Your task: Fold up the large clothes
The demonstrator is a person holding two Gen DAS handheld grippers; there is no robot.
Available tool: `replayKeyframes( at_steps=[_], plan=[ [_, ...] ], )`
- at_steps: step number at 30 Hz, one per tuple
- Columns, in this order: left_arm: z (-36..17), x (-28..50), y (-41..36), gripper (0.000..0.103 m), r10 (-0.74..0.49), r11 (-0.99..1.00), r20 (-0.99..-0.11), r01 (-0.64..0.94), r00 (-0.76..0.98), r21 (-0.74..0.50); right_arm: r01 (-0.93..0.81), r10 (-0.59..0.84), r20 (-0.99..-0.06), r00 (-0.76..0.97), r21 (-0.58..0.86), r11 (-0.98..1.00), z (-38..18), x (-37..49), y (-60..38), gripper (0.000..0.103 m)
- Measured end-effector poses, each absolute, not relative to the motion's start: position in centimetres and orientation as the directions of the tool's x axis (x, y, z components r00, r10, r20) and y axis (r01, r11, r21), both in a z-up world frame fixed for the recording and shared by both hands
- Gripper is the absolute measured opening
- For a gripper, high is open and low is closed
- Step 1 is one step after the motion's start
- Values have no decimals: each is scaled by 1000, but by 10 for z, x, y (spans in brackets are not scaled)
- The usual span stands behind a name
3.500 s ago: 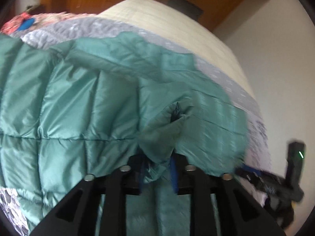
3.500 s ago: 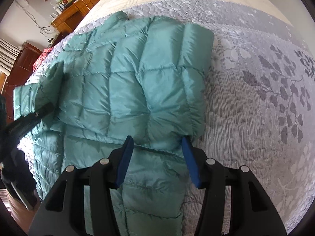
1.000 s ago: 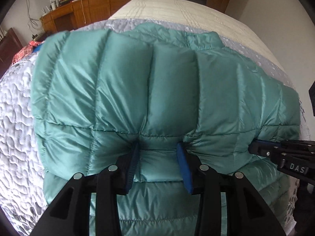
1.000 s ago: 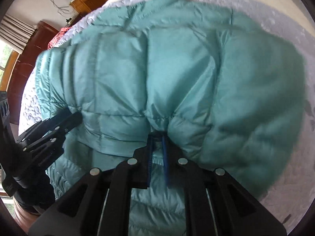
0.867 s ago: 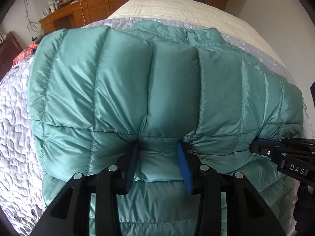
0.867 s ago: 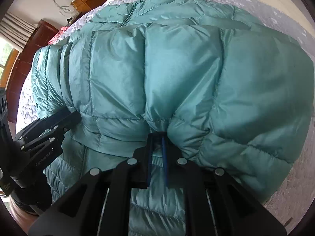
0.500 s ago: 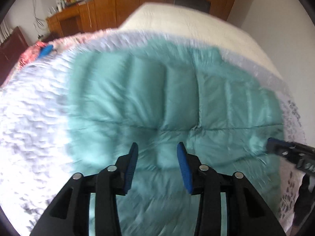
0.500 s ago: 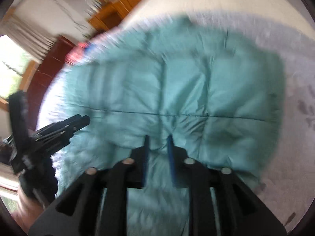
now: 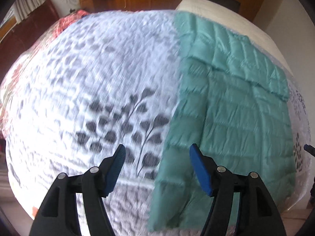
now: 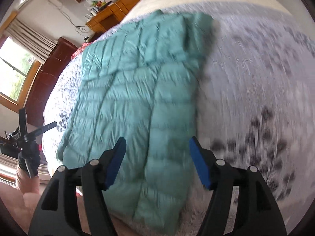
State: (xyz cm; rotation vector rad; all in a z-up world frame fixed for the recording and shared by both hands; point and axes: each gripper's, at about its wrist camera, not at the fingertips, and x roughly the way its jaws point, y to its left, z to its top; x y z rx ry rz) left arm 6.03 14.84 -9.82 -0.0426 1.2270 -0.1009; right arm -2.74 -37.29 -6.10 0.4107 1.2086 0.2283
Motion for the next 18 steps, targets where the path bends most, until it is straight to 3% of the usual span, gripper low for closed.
replayKeyframes(
  at_steps=[5,10,18],
  plan=[
    [-117,28,169,68,-116,993,-953,20,280,-115,84,428,-863,266,463,882,-81,-63,-374,68],
    [-131,7,184,68,-227,971,-945,-16,237,-238,106,489,-843,223,519,848,-99,-87,-372,68],
    [-145,-4,179,67,-295,952,-936,-21,194,-305,128,526,-834,165,547,827,-127,-99,-360,66]
  ],
)
